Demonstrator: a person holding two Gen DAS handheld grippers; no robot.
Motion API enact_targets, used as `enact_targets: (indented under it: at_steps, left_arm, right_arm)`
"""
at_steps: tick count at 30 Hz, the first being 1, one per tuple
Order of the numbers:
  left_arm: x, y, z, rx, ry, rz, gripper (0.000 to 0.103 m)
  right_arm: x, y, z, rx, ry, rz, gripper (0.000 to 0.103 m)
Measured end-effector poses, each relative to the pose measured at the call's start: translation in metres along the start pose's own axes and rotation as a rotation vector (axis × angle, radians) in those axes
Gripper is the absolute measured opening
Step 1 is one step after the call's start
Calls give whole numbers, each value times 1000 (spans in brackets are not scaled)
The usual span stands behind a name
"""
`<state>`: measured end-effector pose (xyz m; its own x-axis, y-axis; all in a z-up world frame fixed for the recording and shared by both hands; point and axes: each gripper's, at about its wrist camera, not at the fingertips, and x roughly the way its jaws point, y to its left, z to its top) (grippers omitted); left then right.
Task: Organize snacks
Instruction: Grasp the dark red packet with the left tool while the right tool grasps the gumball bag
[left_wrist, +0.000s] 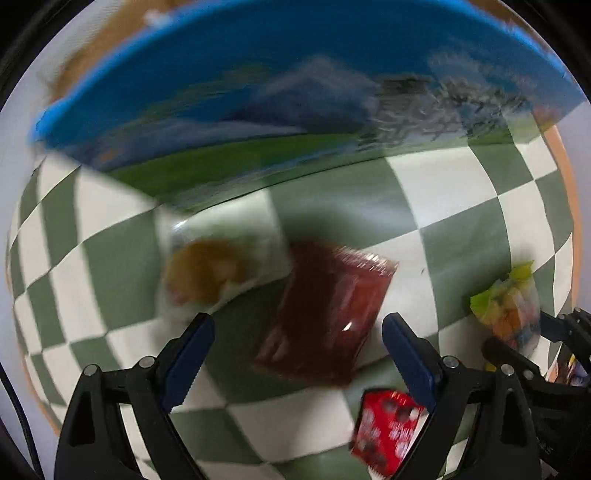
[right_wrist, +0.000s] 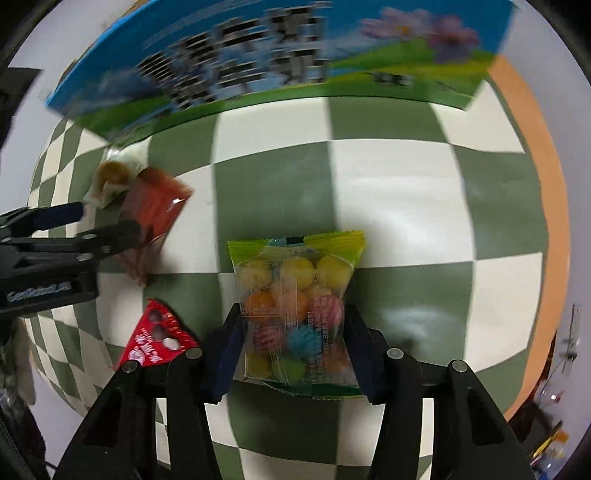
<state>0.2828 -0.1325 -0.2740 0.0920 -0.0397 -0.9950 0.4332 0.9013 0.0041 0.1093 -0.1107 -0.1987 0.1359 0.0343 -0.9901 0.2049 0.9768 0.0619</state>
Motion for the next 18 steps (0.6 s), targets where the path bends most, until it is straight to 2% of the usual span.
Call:
enact_targets:
  at_steps: [1,2,3,4,5,10,14,18]
  left_arm:
    - [4,-3,2,10,8,-9,90]
    - [7,-5,3,14,14,-16,78]
    - [11,-7,3,15,26,-16,69]
    - [12,-8,1,10,24,-9,62]
    - [11,-8,0,2,19,-5,59]
    - [6,12,-32,-169,25,-15,58]
    - [1,29,-83,-313,46,-9,58]
    - [4,34,-129,-405,93,-35,58]
  right_arm:
    - [0,-4,0,12,4,10,55]
    - [0,-7,3,18,8,16,55]
    - [0,-8,3,23,10,20,55]
    - [1,-7,4,25,13,21,55]
    - [1,-7,7,26,16,24,55]
    - [5,-22,14,43,26,60,55]
    - [7,-38,12,82,36,86,55]
    - [9,-44,-4,96,65,104,55]
